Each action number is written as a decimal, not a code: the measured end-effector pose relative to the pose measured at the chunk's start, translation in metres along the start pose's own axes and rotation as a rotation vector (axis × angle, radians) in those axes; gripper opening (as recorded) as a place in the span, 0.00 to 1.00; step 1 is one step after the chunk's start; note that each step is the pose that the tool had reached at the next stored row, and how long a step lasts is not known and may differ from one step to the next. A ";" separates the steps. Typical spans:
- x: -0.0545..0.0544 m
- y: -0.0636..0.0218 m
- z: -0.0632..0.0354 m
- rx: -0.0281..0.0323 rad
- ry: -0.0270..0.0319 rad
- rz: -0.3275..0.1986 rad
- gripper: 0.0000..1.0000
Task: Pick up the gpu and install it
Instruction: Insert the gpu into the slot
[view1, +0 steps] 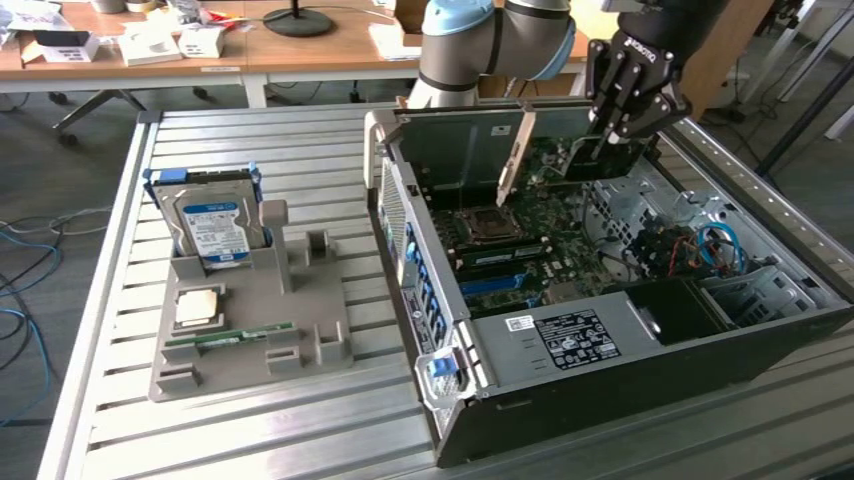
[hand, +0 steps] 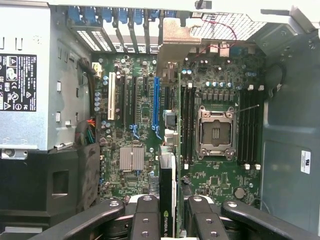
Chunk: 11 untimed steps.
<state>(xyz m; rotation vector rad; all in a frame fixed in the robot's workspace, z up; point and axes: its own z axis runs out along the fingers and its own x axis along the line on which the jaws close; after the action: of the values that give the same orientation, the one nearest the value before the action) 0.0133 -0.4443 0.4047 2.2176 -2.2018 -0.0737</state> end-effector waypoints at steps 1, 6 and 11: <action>0.000 0.0000 0.0002 0.0000 0.0000 0.000 0.27; 0.000 0.0000 0.0007 -0.0001 0.0001 0.000 0.27; 0.000 -0.0001 0.0012 0.0000 -0.0001 0.000 0.27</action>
<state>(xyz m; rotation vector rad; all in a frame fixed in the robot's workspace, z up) 0.0133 -0.4443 0.4035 2.2177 -2.2019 -0.0738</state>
